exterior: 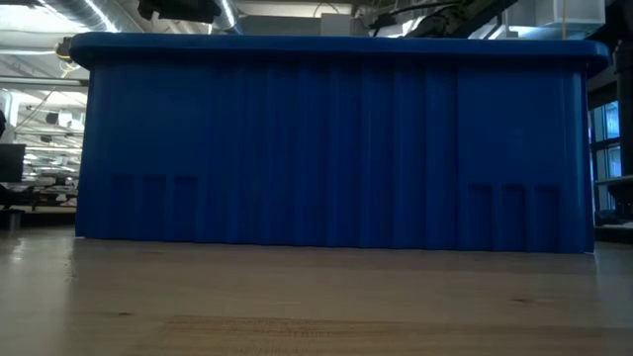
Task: Pick and place slides into bin
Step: Put the pink slide into the blue bin
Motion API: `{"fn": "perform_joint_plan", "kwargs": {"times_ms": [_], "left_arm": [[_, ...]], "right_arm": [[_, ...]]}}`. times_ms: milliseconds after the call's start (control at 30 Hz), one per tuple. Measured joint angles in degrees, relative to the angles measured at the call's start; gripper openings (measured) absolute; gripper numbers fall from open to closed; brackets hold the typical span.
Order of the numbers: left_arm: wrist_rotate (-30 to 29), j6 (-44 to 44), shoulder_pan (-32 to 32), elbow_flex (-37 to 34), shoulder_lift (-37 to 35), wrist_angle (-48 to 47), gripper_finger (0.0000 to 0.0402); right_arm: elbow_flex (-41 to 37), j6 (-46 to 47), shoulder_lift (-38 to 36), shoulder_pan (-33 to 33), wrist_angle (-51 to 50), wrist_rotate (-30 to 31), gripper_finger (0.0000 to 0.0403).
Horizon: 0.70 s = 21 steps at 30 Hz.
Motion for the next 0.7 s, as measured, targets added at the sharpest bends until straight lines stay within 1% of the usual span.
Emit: {"fn": "perform_joint_plan", "kwargs": {"times_ms": [200,367,533,700], "left_arm": [[0.0,0.0,0.0,0.0,0.0,0.0,0.0171],[0.0,0.0,0.0,0.0,0.0,0.0,0.0171],[0.0,0.0,0.0,0.0,0.0,0.0,0.0171],[0.0,0.0,0.0,0.0,0.0,0.0,0.0171]], "right_arm": [[0.0,0.0,0.0,-0.3,0.1,0.0,0.0113],[0.0,-1.1,0.0,-0.6,2.2,3.4,0.0113],[0.0,-3.2,0.1,-0.7,2.5,3.4,0.0113],[0.0,-3.2,0.8,-0.7,2.2,1.8,0.0113]]}}
